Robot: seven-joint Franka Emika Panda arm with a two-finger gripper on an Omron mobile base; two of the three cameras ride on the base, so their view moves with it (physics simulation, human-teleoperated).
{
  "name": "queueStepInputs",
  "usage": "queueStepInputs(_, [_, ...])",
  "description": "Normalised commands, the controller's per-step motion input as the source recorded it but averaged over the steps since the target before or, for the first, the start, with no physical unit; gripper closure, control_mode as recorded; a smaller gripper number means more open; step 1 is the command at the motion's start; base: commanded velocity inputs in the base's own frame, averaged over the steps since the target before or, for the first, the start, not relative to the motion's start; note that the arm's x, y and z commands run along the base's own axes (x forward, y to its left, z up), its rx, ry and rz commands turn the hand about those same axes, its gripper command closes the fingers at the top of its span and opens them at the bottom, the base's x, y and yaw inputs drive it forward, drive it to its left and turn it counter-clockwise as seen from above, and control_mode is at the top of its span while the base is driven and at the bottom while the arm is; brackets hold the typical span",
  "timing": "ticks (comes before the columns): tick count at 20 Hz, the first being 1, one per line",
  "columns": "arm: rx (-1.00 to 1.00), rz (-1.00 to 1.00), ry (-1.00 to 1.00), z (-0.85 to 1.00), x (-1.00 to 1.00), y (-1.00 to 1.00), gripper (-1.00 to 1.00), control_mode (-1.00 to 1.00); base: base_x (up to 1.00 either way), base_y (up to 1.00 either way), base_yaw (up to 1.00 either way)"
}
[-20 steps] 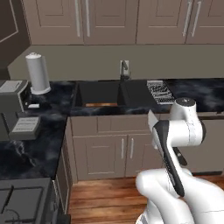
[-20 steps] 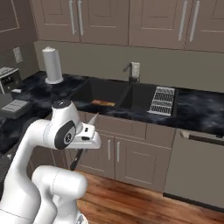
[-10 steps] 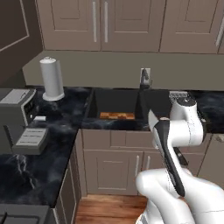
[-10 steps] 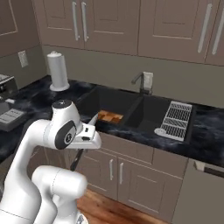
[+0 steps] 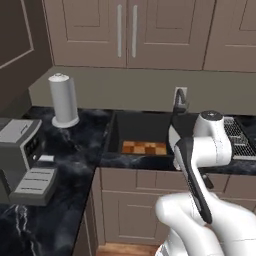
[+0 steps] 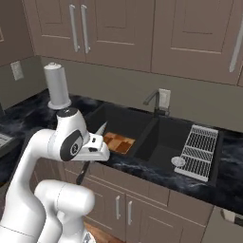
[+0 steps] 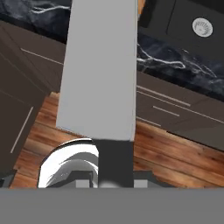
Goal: Move the cutting board and knife to the sink. Then move spray from the cabinet to the counter.
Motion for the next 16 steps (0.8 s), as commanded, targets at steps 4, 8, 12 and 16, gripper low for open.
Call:
queueStepInputs(4, [0.0, 0.0, 0.0, 0.0, 0.0, 0.0, 1.0, 1.0, 0.56, 0.49, 0.0])
queueStepInputs(8, [0.0, 0.0, 0.0, 0.0, 0.0, 0.0, 1.0, 1.0, 0.63, 0.3, -0.01])
queueStepInputs(12, [0.0, 0.0, 0.0, 0.0, 0.0, 0.0, 1.0, 1.0, 0.61, 0.02, -0.01])
queueStepInputs(16, [0.0, 0.0, 0.0, 0.0, 0.0, 0.0, 1.0, 1.0, 0.5, 0.0, -0.01])
